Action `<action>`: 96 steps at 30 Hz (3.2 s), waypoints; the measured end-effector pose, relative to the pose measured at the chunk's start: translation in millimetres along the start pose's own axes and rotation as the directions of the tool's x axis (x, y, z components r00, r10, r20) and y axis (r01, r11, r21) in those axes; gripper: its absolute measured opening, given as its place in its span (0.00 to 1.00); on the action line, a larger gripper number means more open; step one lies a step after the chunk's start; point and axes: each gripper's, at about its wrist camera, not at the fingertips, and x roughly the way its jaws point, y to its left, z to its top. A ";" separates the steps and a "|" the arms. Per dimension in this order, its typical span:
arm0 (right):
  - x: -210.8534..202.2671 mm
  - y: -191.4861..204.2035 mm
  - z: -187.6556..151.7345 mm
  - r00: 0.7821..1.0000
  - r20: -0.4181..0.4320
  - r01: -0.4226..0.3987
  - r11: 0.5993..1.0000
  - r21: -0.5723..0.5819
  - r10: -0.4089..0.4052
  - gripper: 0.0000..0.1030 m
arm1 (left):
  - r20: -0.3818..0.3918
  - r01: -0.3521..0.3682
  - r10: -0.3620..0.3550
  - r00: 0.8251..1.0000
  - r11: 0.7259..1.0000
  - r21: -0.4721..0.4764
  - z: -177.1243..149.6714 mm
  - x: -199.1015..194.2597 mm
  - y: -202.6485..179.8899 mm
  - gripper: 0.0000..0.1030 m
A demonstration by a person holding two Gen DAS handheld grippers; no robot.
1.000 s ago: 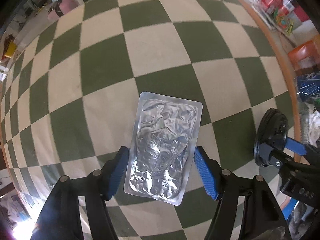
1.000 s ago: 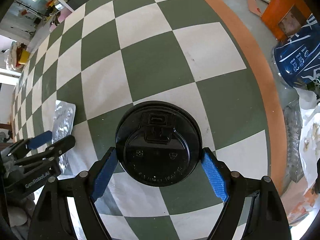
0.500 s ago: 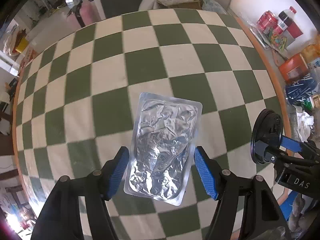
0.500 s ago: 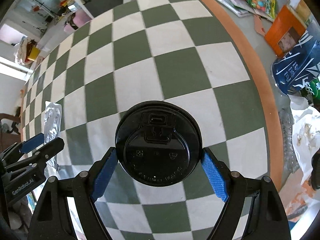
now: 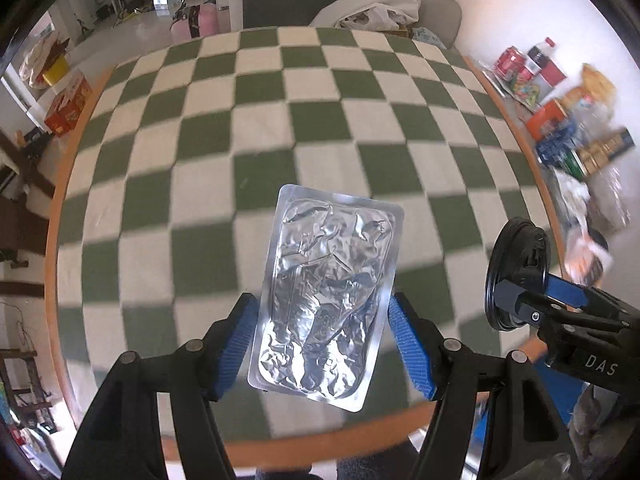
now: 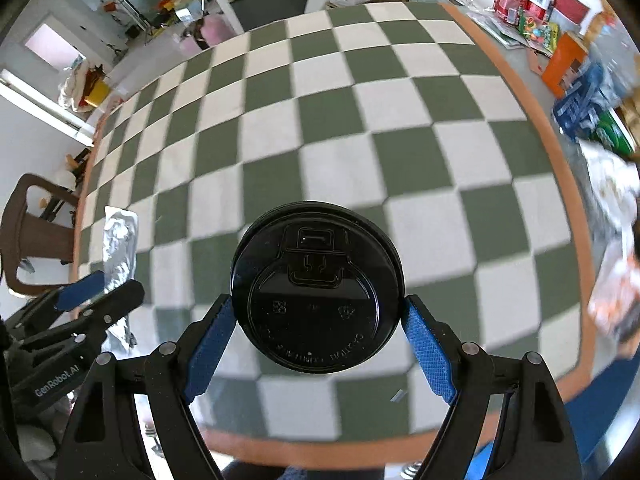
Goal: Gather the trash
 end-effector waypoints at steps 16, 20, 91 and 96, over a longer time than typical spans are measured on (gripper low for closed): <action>13.6 96.3 -273.8 0.990 -0.127 -0.051 0.989 0.136 0.068 0.83 | -0.142 0.125 -0.154 0.978 0.973 -0.193 -211.0 -6.3 117.9 0.63; 54.0 96.1 -317.6 0.977 -0.196 -0.057 0.991 0.125 0.081 0.83 | -0.178 0.095 -0.146 0.973 0.959 -0.265 -250.9 22.5 137.5 0.63; -173.5 106.5 -380.9 0.990 -0.083 -0.118 0.992 -0.053 0.113 1.00 | -0.023 0.134 -0.140 0.990 0.977 -0.166 -343.1 -211.9 107.6 0.99; -223.9 117.1 -384.4 0.983 -0.073 -0.175 0.982 -0.072 0.170 1.00 | 0.014 0.202 -0.203 0.979 0.962 -0.185 -348.9 -252.0 104.8 0.99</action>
